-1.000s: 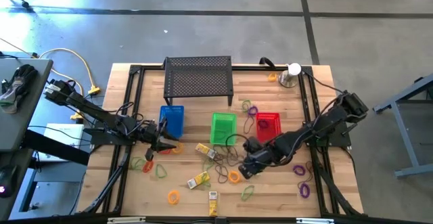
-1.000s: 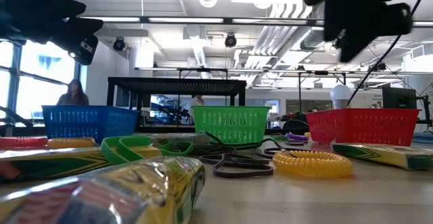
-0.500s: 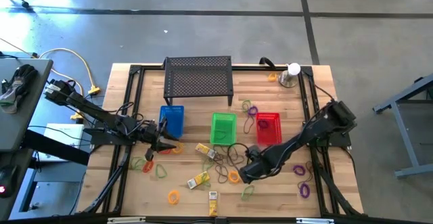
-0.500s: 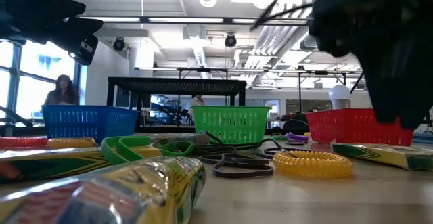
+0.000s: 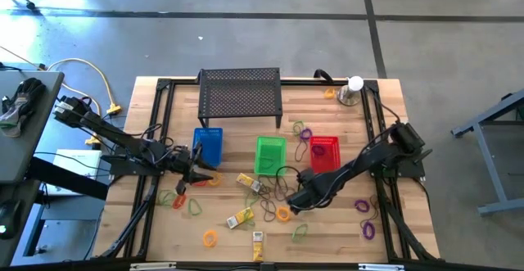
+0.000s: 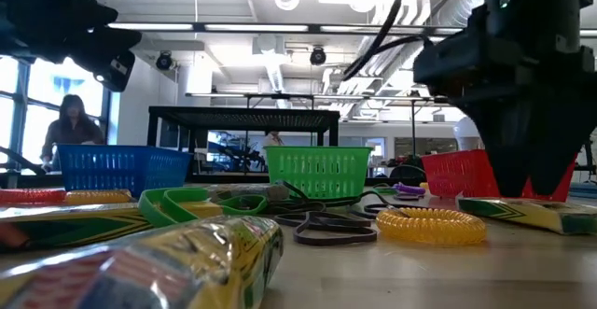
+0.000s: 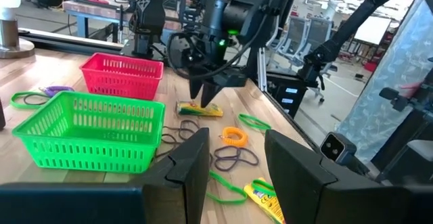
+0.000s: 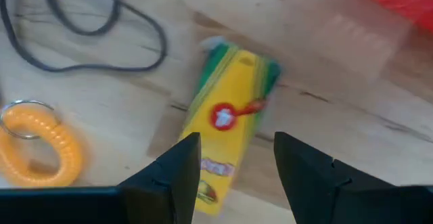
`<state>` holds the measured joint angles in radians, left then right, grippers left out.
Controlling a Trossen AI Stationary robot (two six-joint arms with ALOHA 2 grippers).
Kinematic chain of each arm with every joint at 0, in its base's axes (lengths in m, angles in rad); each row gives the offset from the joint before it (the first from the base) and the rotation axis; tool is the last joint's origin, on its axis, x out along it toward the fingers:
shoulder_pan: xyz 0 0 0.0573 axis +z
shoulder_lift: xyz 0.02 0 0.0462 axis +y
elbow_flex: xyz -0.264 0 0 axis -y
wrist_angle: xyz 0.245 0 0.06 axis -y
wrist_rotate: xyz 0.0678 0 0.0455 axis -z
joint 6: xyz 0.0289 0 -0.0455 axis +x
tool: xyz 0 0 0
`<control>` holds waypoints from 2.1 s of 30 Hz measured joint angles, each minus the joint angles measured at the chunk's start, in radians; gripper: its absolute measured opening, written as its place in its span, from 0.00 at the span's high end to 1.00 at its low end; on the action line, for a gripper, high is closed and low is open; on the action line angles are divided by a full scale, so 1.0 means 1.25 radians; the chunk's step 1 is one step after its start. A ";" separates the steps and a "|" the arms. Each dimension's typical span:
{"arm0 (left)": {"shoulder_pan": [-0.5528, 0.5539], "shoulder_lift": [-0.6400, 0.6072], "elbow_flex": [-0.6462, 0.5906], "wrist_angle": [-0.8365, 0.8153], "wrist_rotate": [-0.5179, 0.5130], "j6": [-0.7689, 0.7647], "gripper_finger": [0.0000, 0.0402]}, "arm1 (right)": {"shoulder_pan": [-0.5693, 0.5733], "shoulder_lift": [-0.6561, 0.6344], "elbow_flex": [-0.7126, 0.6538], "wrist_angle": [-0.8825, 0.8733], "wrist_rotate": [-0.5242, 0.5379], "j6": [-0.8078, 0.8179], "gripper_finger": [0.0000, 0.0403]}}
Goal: Pick & Place Office Desk Supplies
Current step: Put the crayon box into the blue bin
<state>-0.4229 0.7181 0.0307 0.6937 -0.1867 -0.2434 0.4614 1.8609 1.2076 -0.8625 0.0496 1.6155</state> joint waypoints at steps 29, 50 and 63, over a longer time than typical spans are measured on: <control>0.000 0.000 0.000 -0.022 0.004 -0.014 0.65 | -0.019 0.019 0.016 0.041 -0.070 -0.038 0.30; 0.000 0.000 0.000 -0.025 0.003 -0.015 0.65 | -0.024 0.037 0.042 -0.038 -0.125 -0.033 0.31; 0.000 0.000 0.000 -0.028 0.004 -0.015 0.65 | -0.031 0.061 0.042 -0.029 -0.063 -0.027 0.31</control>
<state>-0.4231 0.7181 0.0307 0.6582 -0.1820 -0.2625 0.4225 1.9377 1.2602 -0.8988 -0.0296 1.5814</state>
